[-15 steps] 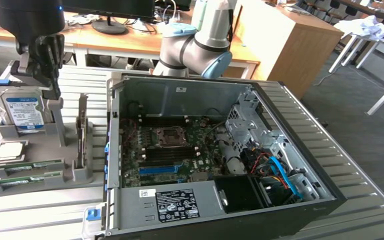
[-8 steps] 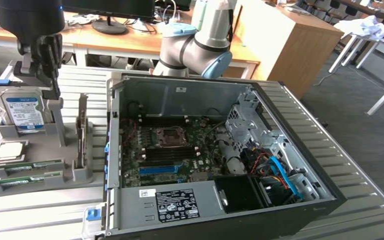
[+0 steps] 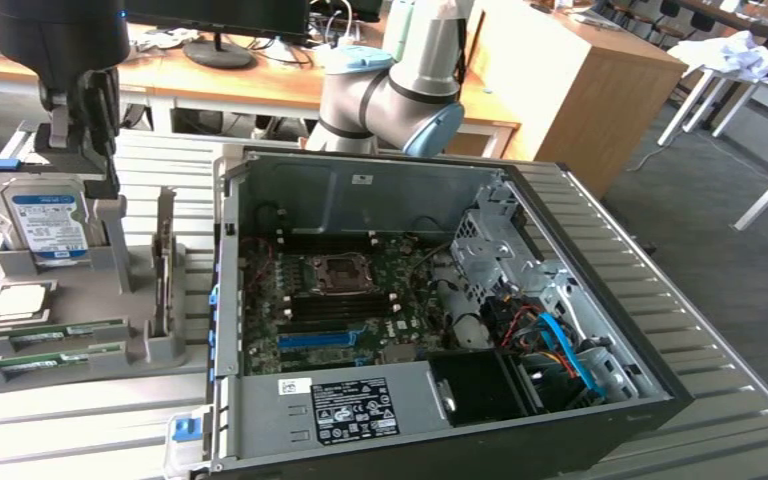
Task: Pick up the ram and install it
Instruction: 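Pick up the ram and move it above insertion slot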
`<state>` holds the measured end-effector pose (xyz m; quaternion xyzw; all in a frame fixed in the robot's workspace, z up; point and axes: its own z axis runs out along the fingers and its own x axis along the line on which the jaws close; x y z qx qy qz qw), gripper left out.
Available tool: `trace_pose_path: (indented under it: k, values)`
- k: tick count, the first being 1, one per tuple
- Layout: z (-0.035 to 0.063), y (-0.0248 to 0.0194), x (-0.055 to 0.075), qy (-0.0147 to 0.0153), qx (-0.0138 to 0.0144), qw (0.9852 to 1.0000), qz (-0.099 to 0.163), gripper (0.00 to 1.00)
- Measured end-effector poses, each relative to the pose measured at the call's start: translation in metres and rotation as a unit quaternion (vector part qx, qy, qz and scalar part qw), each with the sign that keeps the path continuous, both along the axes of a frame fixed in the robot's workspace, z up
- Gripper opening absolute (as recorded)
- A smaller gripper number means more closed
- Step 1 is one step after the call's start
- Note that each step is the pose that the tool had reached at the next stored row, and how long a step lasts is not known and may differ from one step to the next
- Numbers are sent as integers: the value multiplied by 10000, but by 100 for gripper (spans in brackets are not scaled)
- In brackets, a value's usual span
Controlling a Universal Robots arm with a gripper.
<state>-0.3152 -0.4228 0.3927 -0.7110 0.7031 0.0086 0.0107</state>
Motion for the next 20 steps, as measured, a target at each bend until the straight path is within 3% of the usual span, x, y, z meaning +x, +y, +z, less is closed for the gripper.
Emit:
trace_pose_path:
  k: [9,11,13,15,16,20]
  values:
    - [0,0,0,0,0,10000,36,11]
    - [0,0,0,0,0,10000,37,16]
    - [0,0,0,0,0,10000,37,29]
    - [0,0,0,0,0,10000,36,29]
    - [0,0,0,0,0,10000,37,36]
    - [-1,0,-2,-1,1,10000,37,36]
